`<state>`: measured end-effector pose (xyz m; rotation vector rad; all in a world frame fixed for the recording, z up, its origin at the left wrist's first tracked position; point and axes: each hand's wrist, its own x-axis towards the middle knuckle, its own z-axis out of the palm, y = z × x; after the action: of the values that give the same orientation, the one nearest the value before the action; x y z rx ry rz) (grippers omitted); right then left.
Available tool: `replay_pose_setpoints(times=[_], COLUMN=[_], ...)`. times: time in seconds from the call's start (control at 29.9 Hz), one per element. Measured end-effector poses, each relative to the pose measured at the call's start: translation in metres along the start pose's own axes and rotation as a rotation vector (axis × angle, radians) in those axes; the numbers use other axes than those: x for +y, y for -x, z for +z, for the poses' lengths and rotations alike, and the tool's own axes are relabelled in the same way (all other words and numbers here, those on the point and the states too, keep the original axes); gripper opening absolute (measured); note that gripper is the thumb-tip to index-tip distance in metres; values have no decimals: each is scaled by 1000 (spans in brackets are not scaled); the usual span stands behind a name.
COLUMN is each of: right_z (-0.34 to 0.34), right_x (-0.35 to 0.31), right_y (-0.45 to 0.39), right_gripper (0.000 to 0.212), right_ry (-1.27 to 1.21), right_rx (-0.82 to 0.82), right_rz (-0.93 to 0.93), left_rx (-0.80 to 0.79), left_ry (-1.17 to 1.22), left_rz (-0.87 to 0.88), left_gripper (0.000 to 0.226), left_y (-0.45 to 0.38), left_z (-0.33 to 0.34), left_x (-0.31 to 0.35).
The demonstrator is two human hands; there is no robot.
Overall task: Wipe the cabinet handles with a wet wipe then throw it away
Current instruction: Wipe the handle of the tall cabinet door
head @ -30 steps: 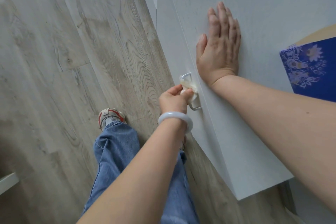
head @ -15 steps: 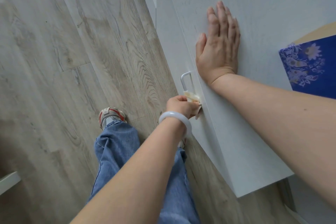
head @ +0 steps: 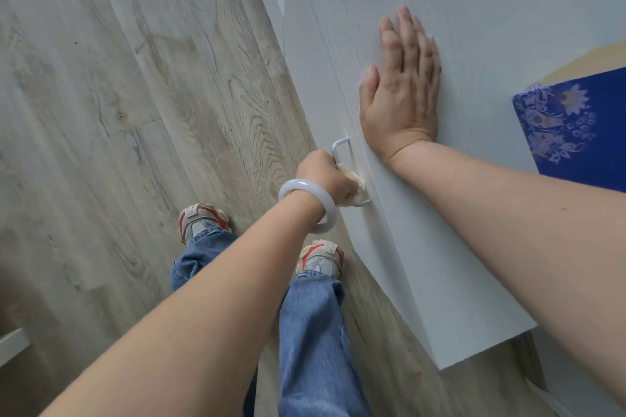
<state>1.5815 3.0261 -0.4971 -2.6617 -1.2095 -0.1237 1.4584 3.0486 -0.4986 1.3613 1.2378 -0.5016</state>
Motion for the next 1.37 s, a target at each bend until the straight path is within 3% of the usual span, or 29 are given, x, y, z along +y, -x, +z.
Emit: replay_pose_setpoints(times=[0.07,0.17,0.27,0.47,0.67,0.77,0.94,1.14,1.27,1.37], right_z=[0,1,1,1,1,1,2,3,2,1], right_x=[0,0,1,0,0,1,0,0,1,0], right_y=[0,0,0,1,0,1,0,0,0,-1], right_gripper=[58,58,59,58,59,58,58,57,57,58], right_ry=[6,6,1,-9,0,-7,-12,-6,-11,-4], right_rx=[1,-3,-1,13,0,9,18,25,15,16], right_rz=[0,-5,-2,-1,-3,-4,-8,-16,-13,-11], left_rx=[46,120,190,54,179,186,11,146,11,35], left_ry=[104,171,335,543,710,730,631,750,748,706], left_rz=[9,44,45,-93,-10,-40,-108,-48,-173,-146], left_gripper=[28,11,19,19,17,17,16,16,9,12], left_y=[-7,-17,-13,16,-11,2,17,-6,26,15], left_z=[-11,-24,-10,35,-5,12,26,5,36,23], left_x=[7,15,6,-31,2,-10,-30,-8,-34,-26])
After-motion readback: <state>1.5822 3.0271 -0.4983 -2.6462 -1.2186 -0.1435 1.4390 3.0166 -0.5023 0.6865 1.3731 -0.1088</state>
